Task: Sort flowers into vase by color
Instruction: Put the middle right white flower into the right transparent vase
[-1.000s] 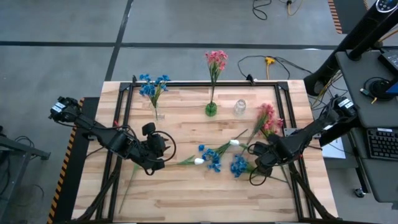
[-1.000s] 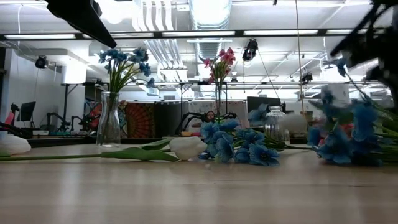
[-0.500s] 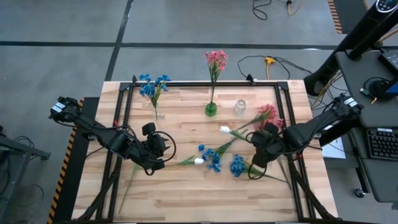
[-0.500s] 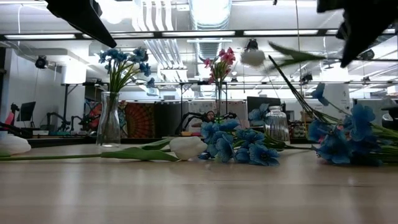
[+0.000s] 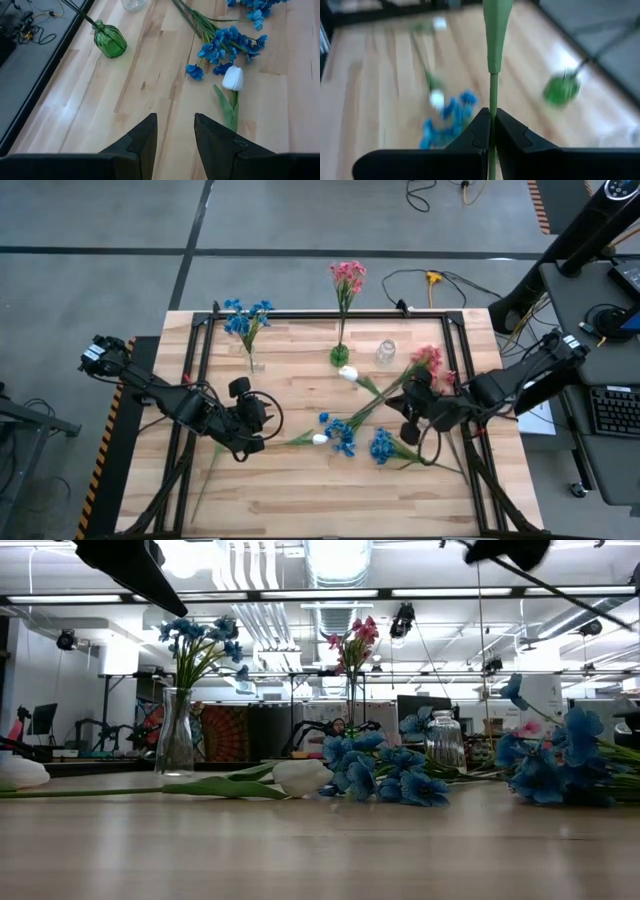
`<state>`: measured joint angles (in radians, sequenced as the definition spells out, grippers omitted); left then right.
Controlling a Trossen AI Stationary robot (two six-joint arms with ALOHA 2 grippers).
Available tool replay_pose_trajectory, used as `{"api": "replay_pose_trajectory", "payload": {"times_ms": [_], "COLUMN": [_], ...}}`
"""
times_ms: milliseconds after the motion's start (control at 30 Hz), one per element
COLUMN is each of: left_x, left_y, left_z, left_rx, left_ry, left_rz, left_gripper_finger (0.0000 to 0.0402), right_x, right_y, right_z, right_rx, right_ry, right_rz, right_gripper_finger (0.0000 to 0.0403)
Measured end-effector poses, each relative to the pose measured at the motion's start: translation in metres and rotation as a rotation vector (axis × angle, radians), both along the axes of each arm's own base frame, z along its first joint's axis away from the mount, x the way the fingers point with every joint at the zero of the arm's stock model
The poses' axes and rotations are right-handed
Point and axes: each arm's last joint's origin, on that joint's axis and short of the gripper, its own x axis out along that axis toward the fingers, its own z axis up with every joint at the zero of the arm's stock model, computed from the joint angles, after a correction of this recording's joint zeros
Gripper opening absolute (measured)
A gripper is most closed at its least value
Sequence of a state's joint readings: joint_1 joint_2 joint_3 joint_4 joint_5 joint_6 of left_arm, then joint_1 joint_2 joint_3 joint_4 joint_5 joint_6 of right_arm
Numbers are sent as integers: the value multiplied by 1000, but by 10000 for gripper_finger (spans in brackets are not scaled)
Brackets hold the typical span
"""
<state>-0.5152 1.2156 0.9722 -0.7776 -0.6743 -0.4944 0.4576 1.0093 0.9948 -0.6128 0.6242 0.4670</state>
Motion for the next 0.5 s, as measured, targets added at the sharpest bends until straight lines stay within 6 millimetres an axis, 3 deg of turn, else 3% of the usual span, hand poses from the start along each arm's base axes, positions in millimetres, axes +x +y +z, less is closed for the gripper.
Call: {"api": "replay_pose_trajectory", "payload": {"times_ms": [267,500], "left_x": [1,1], "left_y": [0,0], "left_z": [1,1], "left_rx": [18,15], "left_ry": [-17,-22], "left_rz": [8,8], "left_gripper_finger": [114,114], "right_x": [20,29], "right_y": [-7,-31], "right_z": [15,4], "right_rx": [-210,-375], "right_ry": [-288,-457], "right_rz": [59,-7], "right_gripper_finger": [12,12]}}
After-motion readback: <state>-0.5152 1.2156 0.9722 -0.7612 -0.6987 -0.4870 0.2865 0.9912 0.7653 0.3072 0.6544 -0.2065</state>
